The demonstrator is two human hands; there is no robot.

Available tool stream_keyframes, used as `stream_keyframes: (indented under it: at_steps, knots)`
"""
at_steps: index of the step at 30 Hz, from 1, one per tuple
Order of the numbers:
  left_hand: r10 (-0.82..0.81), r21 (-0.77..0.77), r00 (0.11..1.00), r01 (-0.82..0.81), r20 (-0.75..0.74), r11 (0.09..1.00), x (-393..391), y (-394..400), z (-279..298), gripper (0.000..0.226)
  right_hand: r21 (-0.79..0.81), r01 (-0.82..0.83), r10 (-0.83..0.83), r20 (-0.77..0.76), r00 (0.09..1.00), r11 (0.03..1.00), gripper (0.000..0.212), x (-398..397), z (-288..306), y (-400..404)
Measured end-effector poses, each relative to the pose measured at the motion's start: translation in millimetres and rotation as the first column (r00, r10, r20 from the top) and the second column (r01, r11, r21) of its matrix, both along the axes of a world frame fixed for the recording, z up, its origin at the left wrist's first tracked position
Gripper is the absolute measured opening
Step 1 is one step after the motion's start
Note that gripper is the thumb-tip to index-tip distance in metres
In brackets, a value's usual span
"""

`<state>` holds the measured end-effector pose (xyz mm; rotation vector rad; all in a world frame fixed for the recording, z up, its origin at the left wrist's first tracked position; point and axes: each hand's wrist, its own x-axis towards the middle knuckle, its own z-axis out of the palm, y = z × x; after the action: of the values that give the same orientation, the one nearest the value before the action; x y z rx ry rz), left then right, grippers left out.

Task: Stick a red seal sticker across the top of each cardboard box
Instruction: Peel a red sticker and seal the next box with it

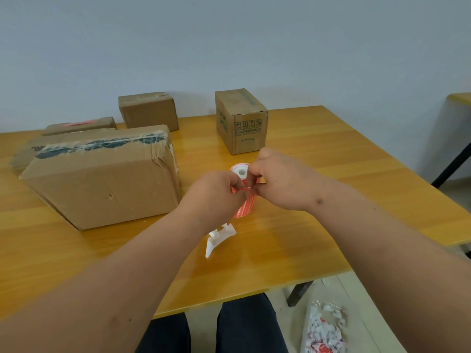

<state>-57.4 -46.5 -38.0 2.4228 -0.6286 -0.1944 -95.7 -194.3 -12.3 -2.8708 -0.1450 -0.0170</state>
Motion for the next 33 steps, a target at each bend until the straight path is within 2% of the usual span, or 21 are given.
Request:
stream_keyframes:
  at_steps: [5, 11, 17, 23, 33]
  knots:
    - [-0.029, -0.009, 0.998, 0.029, -0.048, 1.000, 4, 3, 4, 0.019, -0.043, 0.015, -0.015, -0.003, 1.000, 0.999, 0.013, 3, 4, -2]
    - [-0.074, 0.134, 0.995, 0.065, 0.060, 0.989, 8, 6, 13, 0.021, -0.043, -0.024, 0.024, -0.018, 1.000, 0.999, 0.013, 4, 4, -1]
    - [-0.117, 0.162, 0.989, 0.101, 0.087, 0.982, 9, 5, 18, 0.019, -0.026, -0.052, 0.052, 0.002, 0.999, 0.998, 0.013, 6, 6, 1]
    - [-0.087, 0.042, 0.996, 0.086, 0.016, 0.995, 10, 7, 17, 0.020, -0.023, -0.080, 0.081, 0.027, 0.996, 0.997, 0.013, 6, 7, 2]
    - [-0.012, -0.170, 0.969, -0.031, -0.246, 0.985, 13, 11, 15, 0.018, -0.057, -0.113, 0.120, 0.139, 0.983, 0.992, 0.016, 4, 6, 3]
